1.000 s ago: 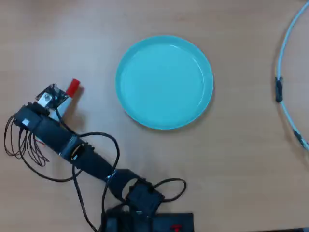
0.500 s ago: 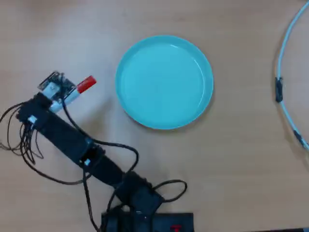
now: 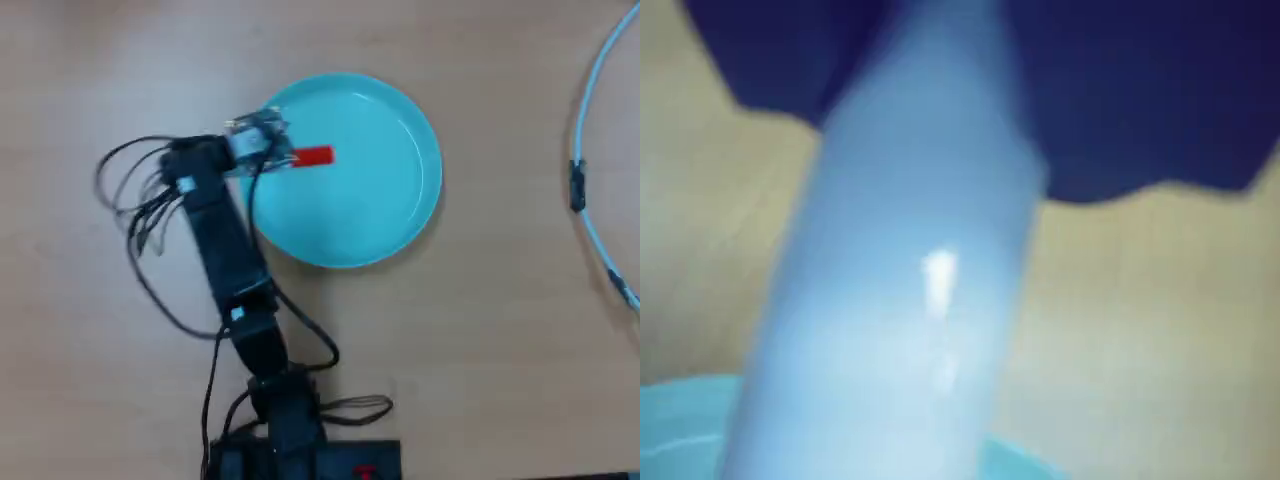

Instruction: Pick up the red pen and put it in the green bowl

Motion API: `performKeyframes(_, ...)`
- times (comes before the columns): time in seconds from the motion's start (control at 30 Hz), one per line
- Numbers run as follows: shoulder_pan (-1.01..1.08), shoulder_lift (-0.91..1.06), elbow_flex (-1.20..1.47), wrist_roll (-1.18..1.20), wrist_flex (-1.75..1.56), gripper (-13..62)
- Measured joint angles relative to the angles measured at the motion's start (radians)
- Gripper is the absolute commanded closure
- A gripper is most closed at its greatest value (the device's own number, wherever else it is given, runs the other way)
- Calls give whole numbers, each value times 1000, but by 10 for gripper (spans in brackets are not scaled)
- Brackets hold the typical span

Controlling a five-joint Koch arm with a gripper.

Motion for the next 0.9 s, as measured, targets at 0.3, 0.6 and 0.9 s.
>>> performKeyframes(0.3,313,2,158,-5,0,552)
performKeyframes(0.6,359,-130,158,-5,-18,543)
performKeyframes(0.9,345,-247,150,-5,-43,528)
